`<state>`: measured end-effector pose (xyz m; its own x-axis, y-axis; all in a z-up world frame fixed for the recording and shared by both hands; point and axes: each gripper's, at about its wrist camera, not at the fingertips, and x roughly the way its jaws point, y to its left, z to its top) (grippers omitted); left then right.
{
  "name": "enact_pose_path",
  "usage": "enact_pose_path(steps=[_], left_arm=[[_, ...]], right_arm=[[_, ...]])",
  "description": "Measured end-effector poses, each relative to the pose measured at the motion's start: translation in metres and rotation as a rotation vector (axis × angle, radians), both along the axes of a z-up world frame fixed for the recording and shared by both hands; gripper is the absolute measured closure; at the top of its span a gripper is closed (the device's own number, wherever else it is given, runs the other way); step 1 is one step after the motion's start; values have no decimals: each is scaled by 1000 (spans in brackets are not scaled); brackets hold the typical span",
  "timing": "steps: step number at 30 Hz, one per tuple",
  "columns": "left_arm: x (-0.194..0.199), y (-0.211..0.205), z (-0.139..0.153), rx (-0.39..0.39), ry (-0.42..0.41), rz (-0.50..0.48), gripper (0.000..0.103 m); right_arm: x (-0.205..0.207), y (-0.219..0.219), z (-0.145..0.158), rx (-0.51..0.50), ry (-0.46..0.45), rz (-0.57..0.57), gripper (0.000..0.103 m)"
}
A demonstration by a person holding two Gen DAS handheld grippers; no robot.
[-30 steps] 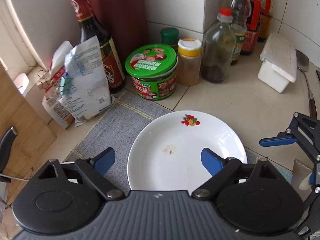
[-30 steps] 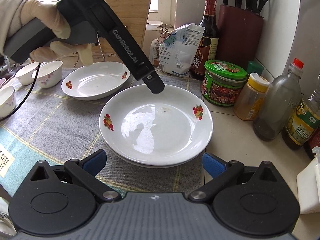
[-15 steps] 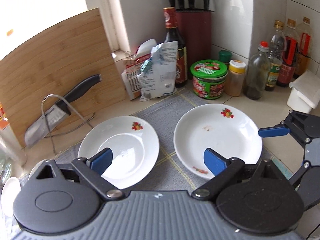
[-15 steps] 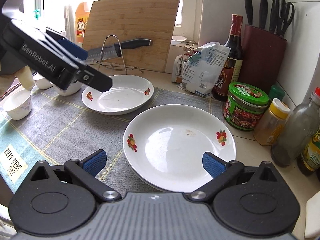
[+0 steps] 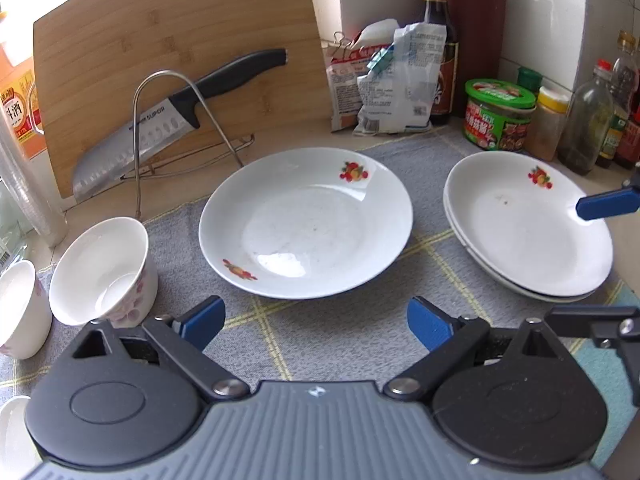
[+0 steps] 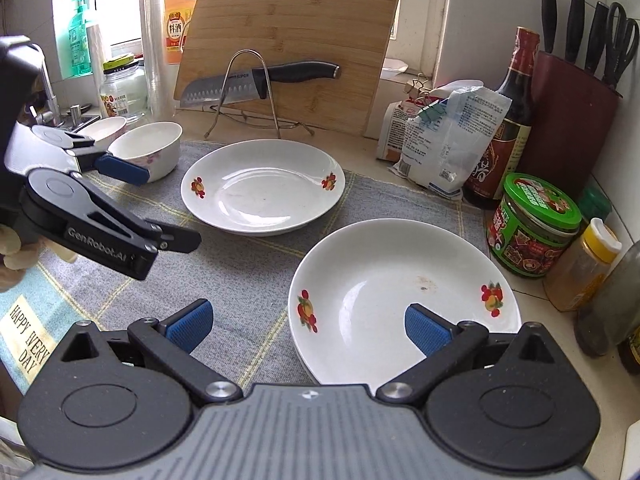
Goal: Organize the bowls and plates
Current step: 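Move the right gripper to the rim of the fruit-decal plate by the knife stand, then close the right gripper on the plate rim and lift it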
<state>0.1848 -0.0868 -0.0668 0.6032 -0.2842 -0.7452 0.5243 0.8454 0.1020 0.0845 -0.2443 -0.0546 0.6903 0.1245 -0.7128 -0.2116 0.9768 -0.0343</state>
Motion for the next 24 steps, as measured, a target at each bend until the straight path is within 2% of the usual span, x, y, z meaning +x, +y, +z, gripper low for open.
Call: enact_pose_path(steps=[11, 16, 24], left_arm=[[32, 16, -43, -37, 80, 4, 6], [40, 20, -46, -71, 96, 0, 1], [50, 15, -49, -74, 69, -65, 0]], right_arm=[[45, 16, 1, -6, 65, 38, 0], [69, 18, 2, -12, 81, 64, 0], [115, 25, 3, -22, 104, 147, 0]])
